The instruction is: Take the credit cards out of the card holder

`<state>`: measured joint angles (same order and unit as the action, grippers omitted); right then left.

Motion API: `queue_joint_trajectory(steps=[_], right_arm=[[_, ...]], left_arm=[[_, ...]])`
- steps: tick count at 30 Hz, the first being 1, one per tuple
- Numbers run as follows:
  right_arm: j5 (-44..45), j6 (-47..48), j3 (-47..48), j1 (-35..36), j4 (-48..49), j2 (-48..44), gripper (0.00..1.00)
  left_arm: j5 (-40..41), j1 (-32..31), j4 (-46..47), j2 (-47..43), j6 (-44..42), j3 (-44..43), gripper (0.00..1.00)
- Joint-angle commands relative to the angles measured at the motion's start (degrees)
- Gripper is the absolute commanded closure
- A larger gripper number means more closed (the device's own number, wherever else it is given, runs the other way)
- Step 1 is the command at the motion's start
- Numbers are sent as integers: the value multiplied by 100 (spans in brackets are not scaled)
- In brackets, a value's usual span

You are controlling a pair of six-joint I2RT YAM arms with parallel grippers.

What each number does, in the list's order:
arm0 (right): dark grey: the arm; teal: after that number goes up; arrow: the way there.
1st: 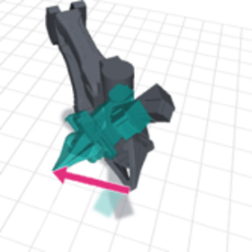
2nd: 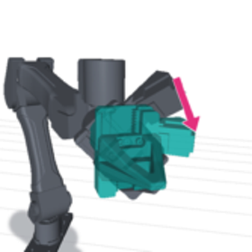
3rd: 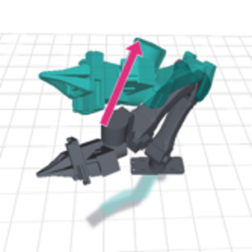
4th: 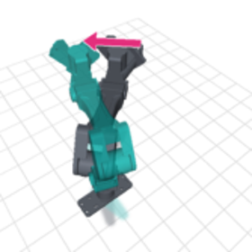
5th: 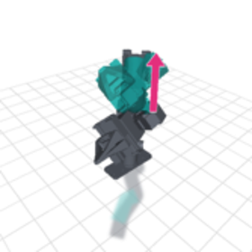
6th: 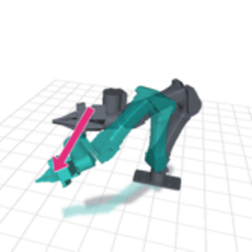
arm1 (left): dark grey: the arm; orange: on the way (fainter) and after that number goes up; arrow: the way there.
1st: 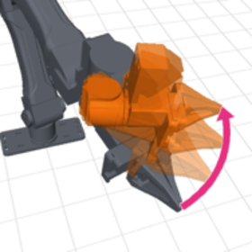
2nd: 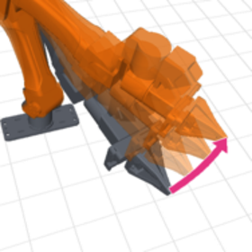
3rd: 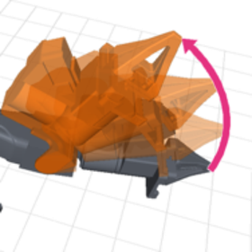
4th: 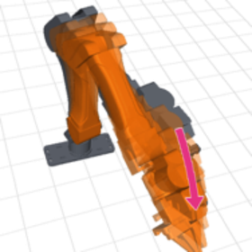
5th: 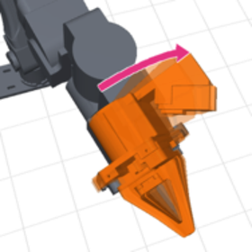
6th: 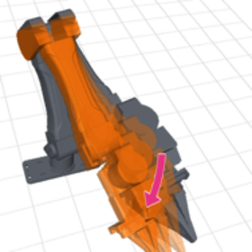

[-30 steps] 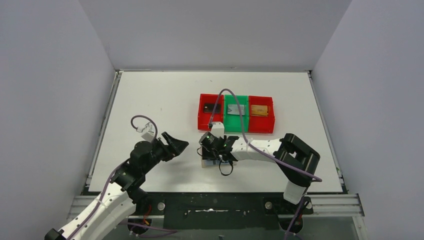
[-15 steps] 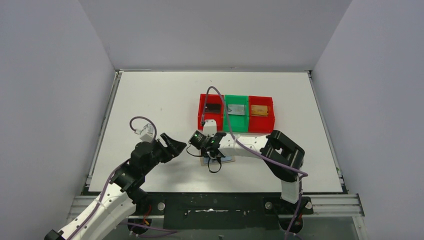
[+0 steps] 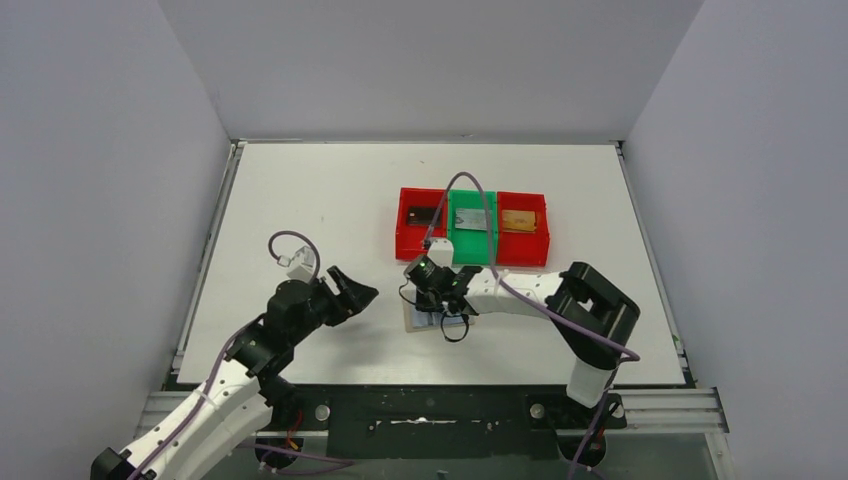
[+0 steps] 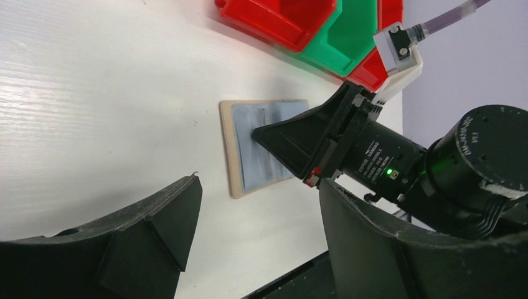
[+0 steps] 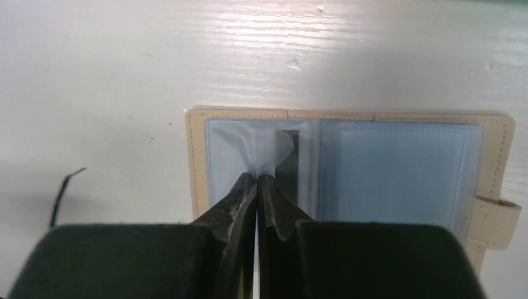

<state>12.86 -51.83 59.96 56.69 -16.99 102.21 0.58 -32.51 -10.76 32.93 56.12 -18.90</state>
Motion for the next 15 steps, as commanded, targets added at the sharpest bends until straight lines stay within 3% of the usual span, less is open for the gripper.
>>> queue_joint_trajectory(steps=[1, 5, 15], right_arm=[[-817, -7, -721, -389, 1030, -616, 100], [-1376, -101, -1193, -652, 1823, -1024, 100], [-1768, -368, -1886, -927, 2632, -1520, 100]], left_arm=[[-462, 15, 681, 269, -173, -181, 31], [-797, 9, 1047, 531, -202, -134, 31], [-1627, 8, 2159, 1549, -212, -17, 30]])
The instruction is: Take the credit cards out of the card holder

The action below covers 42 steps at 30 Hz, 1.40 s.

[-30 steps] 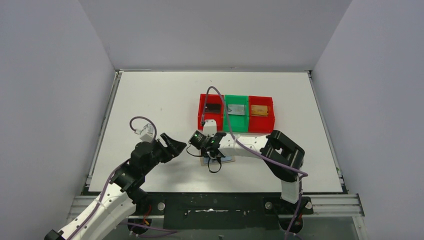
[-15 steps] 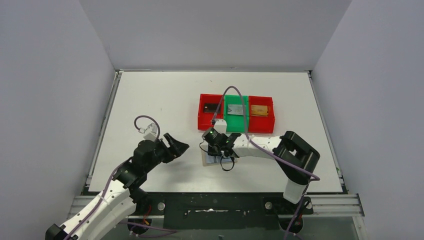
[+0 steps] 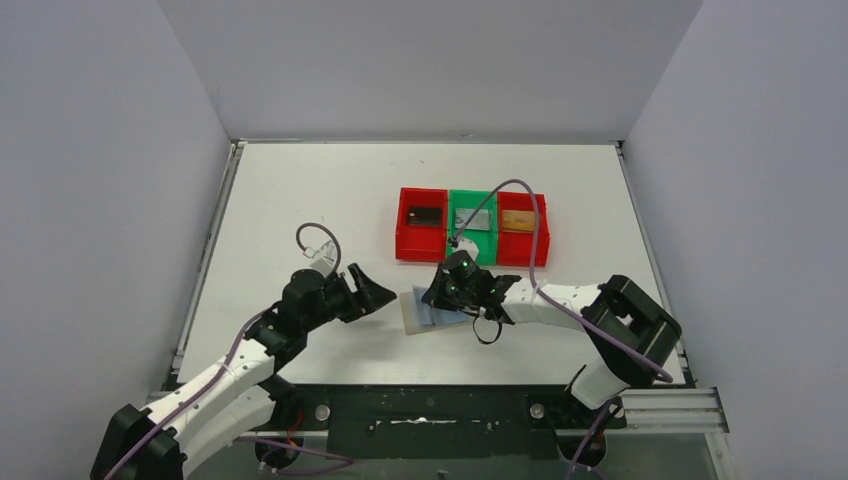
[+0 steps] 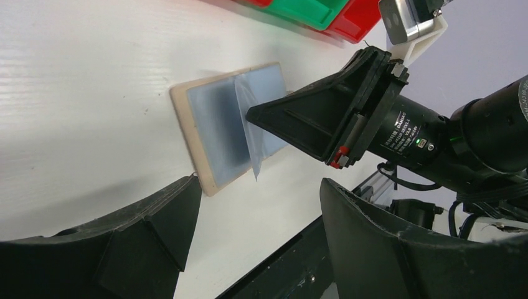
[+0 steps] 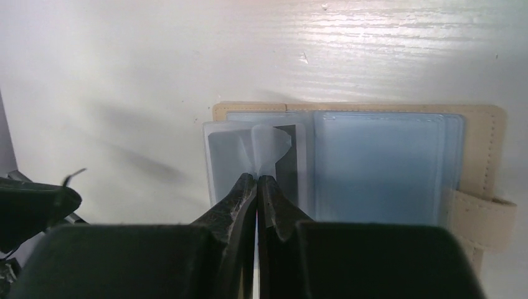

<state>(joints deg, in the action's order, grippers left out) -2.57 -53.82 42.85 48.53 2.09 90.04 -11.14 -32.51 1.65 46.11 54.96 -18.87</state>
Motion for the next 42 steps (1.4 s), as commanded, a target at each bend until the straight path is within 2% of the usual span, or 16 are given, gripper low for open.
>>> queue_joint_trajectory(steps=[1, 7, 14, 17, 22, 27, 30, 37, 42], right_arm=[[-254, -195, -244, -126, 810, -331, 100], [-409, -288, -470, -258, 1098, -368, 100], [-523, -356, -626, -357, 1277, -381, 100], [-534, -357, -653, -377, 1297, -402, 100], [-577, -350, -668, -393, 1310, -391, 100], [-605, -365, -705, -418, 1339, -379, 100], [-634, -374, -774, -455, 1383, -394, 100], [-701, -365, -898, -509, 1475, -432, 100], [-786, -342, -976, -531, 1565, -480, 100]], left_arm=[[-559, 9, 1096, 374, -85, 11, 30], [-1046, -33, 2110, 1381, 94, 25, 30], [-1069, -236, 2381, 2420, 58, -253, 35], [-1000, -306, 2482, 2653, 66, -316, 41], [-1081, -445, 2831, 3061, 95, -428, 56], [-1154, -519, 3097, 3485, 116, -570, 59], [-1108, -524, 3191, 3642, 144, -604, 66], [-1303, -471, 3233, 3952, -3, -751, 69], [-1467, -452, 3332, 4062, -18, -778, 62]])
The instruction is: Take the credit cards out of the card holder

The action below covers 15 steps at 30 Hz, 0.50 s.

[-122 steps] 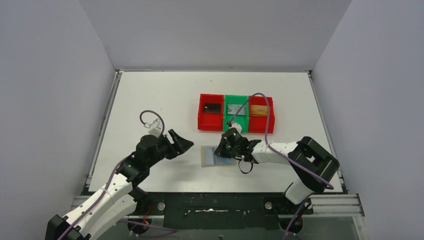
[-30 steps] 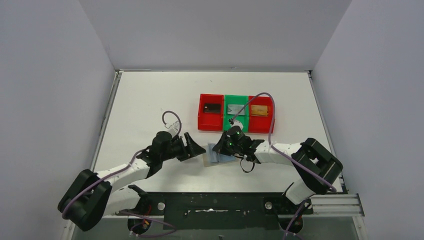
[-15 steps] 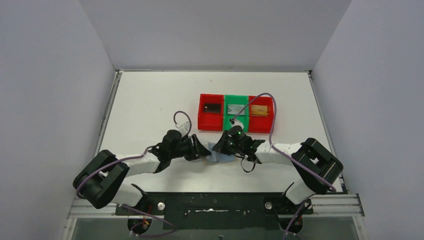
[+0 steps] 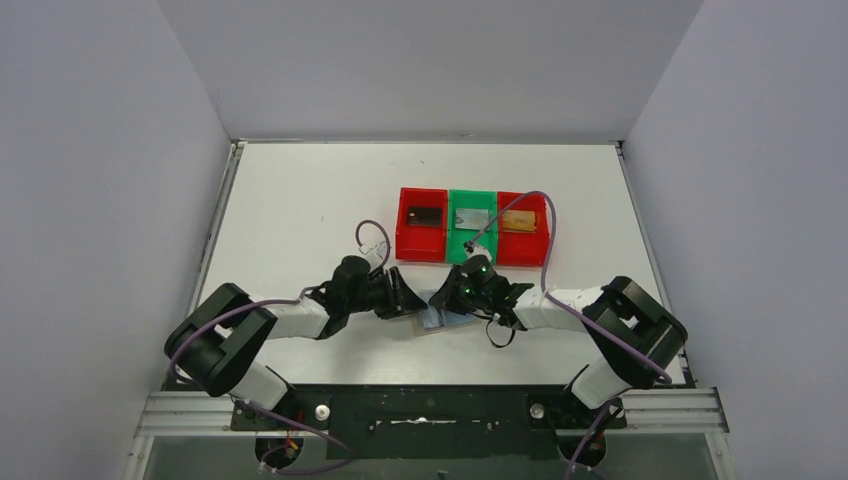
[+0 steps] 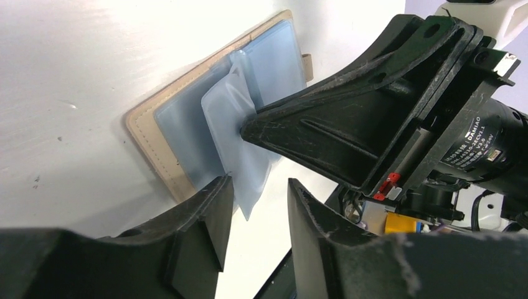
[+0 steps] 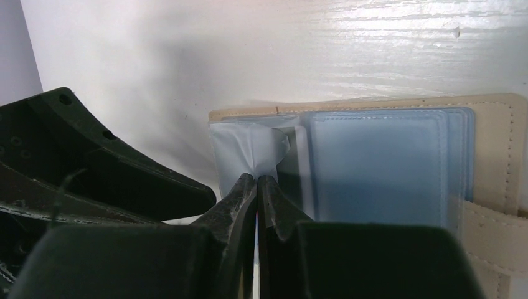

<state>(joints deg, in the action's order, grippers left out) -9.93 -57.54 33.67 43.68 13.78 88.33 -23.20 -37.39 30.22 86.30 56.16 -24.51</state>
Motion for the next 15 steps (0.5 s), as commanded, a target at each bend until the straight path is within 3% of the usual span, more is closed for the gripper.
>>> queue_joint_trajectory(steps=[1, 10, 15], right_arm=[[-59, 32, -82, -44, 439, -327, 100], [-131, 50, -80, -53, 542, -335, 100], [-180, 45, -137, -53, 614, -352, 100]], left_arm=[[-267, 31, 503, 37, -112, -206, 61], [-276, 90, 486, -151, -165, -88, 53], [-625, 138, 505, 44, -280, -224, 60]])
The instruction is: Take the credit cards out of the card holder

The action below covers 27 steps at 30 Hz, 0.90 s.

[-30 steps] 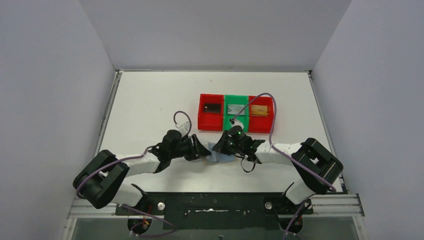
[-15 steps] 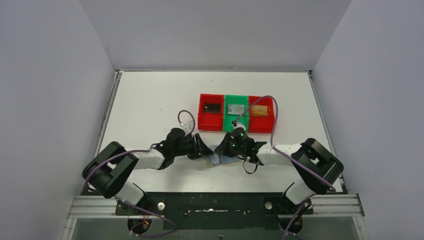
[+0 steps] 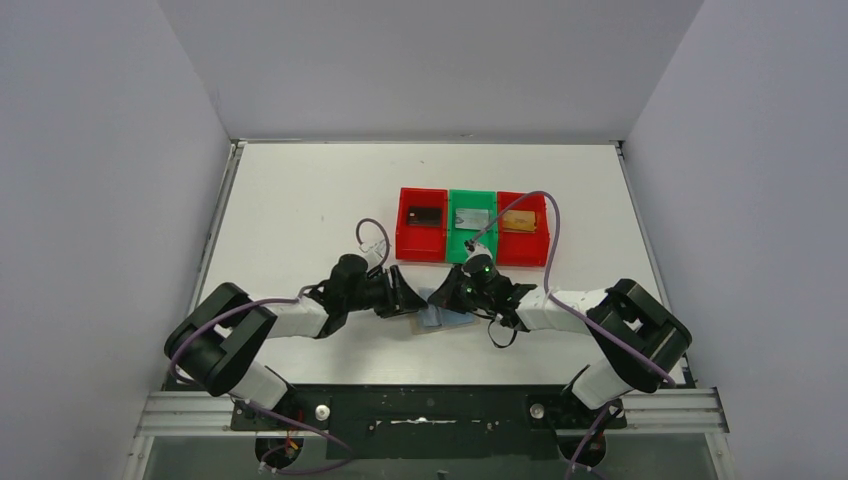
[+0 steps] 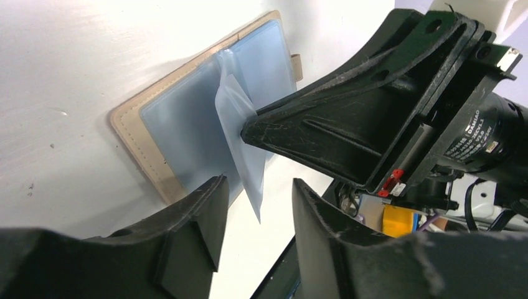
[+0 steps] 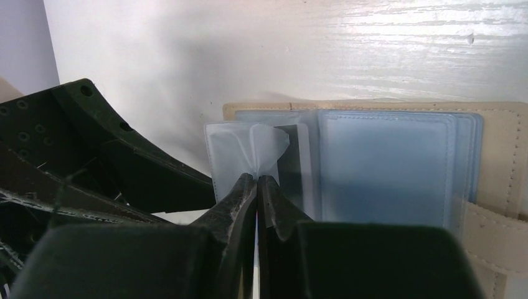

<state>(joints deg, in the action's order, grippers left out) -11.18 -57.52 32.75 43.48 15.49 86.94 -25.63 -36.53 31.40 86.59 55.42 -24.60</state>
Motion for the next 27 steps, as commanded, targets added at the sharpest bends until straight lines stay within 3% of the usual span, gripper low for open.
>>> queue_joint_trajectory(steps=[1, 11, 16, 18, 21, 23, 27], right_arm=[[-67, 54, -32, -34, 442, -212, 100], [-115, 127, -67, -40, 464, -219, 100], [-121, 127, -85, -33, 473, -218, 100], [-115, 120, -85, -33, 426, -256, 99], [67, 185, -61, -33, 187, -398, 83], [192, 246, -18, -44, -52, -538, 66], [341, 289, -23, -66, -305, -781, 58]], left_arm=[[-446, 55, 389, 90, -212, -266, 63], [-642, 72, 147, 249, -268, -447, 72], [-628, 93, 37, 258, -314, -501, 96], [-557, 94, -78, 235, -364, -495, 100], [-413, 94, -220, 170, -450, -402, 100], [-360, 97, -236, 138, -509, -293, 100], [-307, 102, 19, 187, -493, -83, 100]])
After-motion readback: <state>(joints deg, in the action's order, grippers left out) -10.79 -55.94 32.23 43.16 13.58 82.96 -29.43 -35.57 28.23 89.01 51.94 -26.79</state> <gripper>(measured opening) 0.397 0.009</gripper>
